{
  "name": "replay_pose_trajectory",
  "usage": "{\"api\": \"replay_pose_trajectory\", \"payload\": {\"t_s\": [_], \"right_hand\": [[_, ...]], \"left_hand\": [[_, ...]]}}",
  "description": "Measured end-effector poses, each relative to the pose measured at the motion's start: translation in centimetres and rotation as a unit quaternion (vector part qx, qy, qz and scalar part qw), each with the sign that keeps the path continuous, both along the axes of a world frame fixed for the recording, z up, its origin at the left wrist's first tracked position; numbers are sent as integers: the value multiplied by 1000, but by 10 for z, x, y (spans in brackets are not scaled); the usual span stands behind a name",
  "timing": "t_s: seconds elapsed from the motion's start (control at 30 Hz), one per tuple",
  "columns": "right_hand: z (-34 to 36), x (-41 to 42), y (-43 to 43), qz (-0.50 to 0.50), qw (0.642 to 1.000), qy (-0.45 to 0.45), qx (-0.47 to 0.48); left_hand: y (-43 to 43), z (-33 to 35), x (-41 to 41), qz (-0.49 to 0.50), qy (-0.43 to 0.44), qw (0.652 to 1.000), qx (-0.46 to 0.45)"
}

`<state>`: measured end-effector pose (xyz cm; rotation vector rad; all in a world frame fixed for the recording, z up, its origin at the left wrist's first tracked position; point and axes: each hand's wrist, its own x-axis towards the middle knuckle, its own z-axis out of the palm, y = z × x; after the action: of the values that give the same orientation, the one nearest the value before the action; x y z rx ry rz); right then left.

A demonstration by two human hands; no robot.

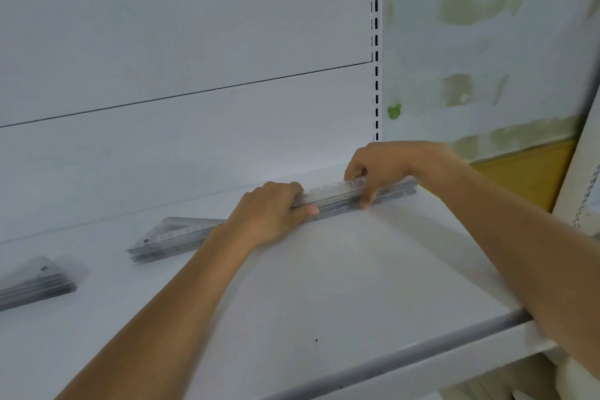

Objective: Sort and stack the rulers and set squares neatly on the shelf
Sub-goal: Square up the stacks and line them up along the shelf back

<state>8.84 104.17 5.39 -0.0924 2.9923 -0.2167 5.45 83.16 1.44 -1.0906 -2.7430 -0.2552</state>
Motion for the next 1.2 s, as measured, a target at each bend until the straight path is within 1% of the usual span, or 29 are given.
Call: {"api": "replay_pose_trajectory", "payload": {"t_s": [0.13, 0.3, 0.4, 0.47, 0.63, 0.8, 0.93, 1.1, 1.2], "right_hand": [[3, -8, -1, -3, 1000, -16, 23], [0, -7, 6, 3, 1000, -24, -7], [-2, -5, 7, 6, 1000, -3, -24], [0, -3, 6, -3, 1000, -6, -24], [0, -1, 4, -4, 1000, -16, -22], [1, 7, 6, -23, 1000, -8, 17], [2, 8, 5, -40, 999, 5, 24], [0, 9, 10, -39, 999, 0, 13], [2, 10, 13, -30, 999, 1, -29]], "left_hand": [[0, -2, -1, 3, -9, 1000, 9], [4, -7, -1, 24, -9, 998, 50], [4, -6, 0, 30, -1, 999, 37], [5, -5, -1, 34, -11, 999, 29], [4, -6, -3, 39, -37, 997, 47], [1, -5, -3, 21, -23, 999, 40], [-3, -2, -5, 0, -34, 999, 34], [-5, -4, -4, 13, -10, 999, 36], [-7, -2, -4, 20, 7, 999, 41]]}}
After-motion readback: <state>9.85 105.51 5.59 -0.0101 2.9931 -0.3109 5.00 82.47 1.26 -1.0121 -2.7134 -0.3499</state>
